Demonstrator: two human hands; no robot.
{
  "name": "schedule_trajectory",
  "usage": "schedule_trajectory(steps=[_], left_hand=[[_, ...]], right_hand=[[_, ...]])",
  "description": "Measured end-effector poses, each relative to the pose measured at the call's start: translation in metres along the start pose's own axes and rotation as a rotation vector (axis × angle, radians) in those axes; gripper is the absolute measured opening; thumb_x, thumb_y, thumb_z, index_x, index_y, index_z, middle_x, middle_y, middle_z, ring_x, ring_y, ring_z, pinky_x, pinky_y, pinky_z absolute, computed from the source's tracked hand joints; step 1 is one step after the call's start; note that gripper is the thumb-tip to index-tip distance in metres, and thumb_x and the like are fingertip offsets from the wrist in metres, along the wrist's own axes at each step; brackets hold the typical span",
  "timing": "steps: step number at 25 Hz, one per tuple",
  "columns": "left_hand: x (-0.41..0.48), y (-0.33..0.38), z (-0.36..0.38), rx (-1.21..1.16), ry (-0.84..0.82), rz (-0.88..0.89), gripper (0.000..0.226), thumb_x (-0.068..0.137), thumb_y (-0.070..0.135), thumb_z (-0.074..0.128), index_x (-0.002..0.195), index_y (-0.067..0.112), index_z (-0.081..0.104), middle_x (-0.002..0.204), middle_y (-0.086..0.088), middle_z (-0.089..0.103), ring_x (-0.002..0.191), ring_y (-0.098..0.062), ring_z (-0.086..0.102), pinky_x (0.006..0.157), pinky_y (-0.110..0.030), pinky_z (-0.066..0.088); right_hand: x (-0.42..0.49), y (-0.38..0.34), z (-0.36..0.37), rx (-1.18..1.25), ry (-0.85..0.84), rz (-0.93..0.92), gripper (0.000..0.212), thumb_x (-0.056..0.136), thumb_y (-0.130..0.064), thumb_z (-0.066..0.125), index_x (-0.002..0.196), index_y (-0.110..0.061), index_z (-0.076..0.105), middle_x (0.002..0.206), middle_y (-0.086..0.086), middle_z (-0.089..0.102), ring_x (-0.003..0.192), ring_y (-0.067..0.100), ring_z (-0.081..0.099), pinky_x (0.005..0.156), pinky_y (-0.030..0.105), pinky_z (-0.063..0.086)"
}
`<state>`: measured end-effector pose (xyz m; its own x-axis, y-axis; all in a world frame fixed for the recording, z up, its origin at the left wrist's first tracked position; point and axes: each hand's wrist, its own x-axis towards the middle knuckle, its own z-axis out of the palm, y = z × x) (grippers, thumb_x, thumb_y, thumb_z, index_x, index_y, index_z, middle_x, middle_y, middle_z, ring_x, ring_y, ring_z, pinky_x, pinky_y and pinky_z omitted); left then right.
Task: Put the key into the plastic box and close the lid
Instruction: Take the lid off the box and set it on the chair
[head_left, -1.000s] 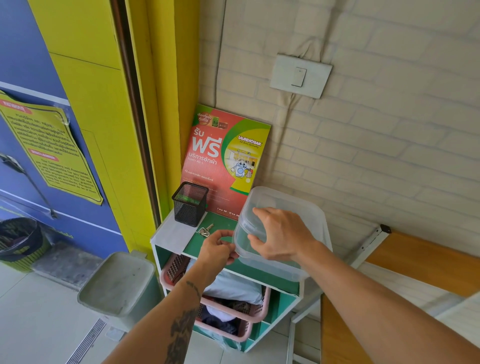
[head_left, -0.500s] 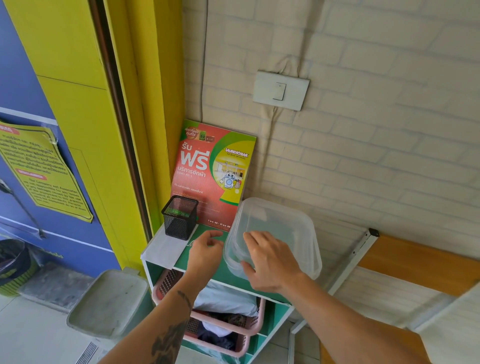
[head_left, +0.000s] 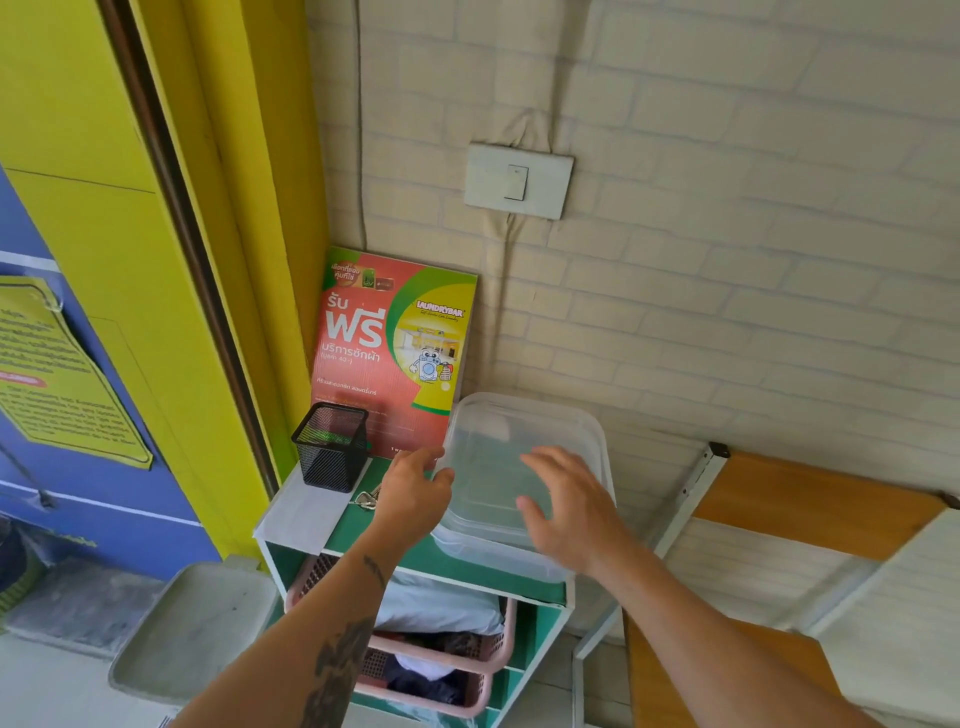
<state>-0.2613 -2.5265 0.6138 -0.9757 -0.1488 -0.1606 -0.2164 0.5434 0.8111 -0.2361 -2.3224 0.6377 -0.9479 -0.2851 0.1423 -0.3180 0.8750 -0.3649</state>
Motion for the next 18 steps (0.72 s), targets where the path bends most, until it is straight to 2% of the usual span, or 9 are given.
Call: schedule_trajectory(steps=[4,7,8,10,12,16,18], left_hand=[[0.004,0.004,0.001,-0.048,-0.074,-0.002,0.046,0.085,0.015,0.055,0.131,0.023,0.059,0.122,-0.003,0.062,0.104,-0.026,0.064,0.094,-0.048,0.054],[0.005,0.006,0.001,-0.068,-0.118,-0.005,0.058,0.08,0.003,0.055,0.133,0.024,0.056,0.123,-0.003,0.063,0.107,-0.029,0.064,0.087,-0.044,0.057],[0.005,0.006,0.001,-0.074,-0.113,-0.005,0.058,0.079,0.004,0.055,0.133,0.024,0.056,0.123,-0.003,0.064,0.107,-0.03,0.064,0.087,-0.044,0.058],[0.002,0.008,0.001,-0.088,-0.093,0.004,0.059,0.078,0.008,0.054,0.135,0.024,0.054,0.126,-0.003,0.062,0.112,-0.031,0.062,0.09,-0.049,0.056],[-0.004,0.013,0.001,-0.08,-0.064,0.011,0.061,0.08,0.009,0.052,0.139,0.019,0.05,0.134,-0.005,0.056,0.12,-0.031,0.056,0.098,-0.049,0.051],[-0.014,0.022,0.006,-0.079,-0.032,0.036,0.06,0.087,0.011,0.051,0.146,0.015,0.041,0.146,-0.005,0.048,0.131,-0.027,0.046,0.107,-0.043,0.039],[-0.017,0.024,0.007,-0.07,-0.034,0.05,0.059,0.089,0.014,0.051,0.147,0.016,0.041,0.148,-0.006,0.046,0.135,-0.027,0.044,0.11,-0.045,0.036]], right_hand=[[0.001,0.036,-0.009,0.06,0.103,0.372,0.058,0.091,-0.036,0.056,0.143,-0.017,0.039,0.145,0.007,0.04,0.133,0.025,0.038,0.106,0.041,0.039],[0.003,0.04,-0.014,0.271,0.12,0.568,0.047,0.092,-0.025,0.059,0.136,-0.018,0.044,0.128,-0.001,0.045,0.122,0.024,0.047,0.089,0.03,0.038],[0.005,0.04,-0.012,0.322,0.119,0.585,0.045,0.092,-0.022,0.058,0.136,-0.018,0.045,0.123,-0.003,0.045,0.119,0.023,0.049,0.087,0.029,0.037],[0.006,0.039,-0.006,0.347,0.13,0.583,0.043,0.09,-0.02,0.059,0.131,-0.022,0.048,0.121,-0.003,0.052,0.111,0.02,0.053,0.089,0.032,0.045],[0.005,0.039,0.0,0.371,0.142,0.589,0.041,0.087,-0.017,0.059,0.127,-0.026,0.049,0.119,-0.006,0.054,0.107,0.017,0.054,0.09,0.036,0.05],[0.001,0.039,0.001,0.395,0.167,0.607,0.044,0.089,-0.012,0.057,0.131,-0.023,0.047,0.115,-0.005,0.051,0.107,0.016,0.052,0.087,0.033,0.048],[0.0,0.04,-0.002,0.428,0.183,0.615,0.05,0.09,-0.01,0.056,0.137,-0.019,0.044,0.122,-0.002,0.05,0.11,0.018,0.05,0.088,0.033,0.045]])
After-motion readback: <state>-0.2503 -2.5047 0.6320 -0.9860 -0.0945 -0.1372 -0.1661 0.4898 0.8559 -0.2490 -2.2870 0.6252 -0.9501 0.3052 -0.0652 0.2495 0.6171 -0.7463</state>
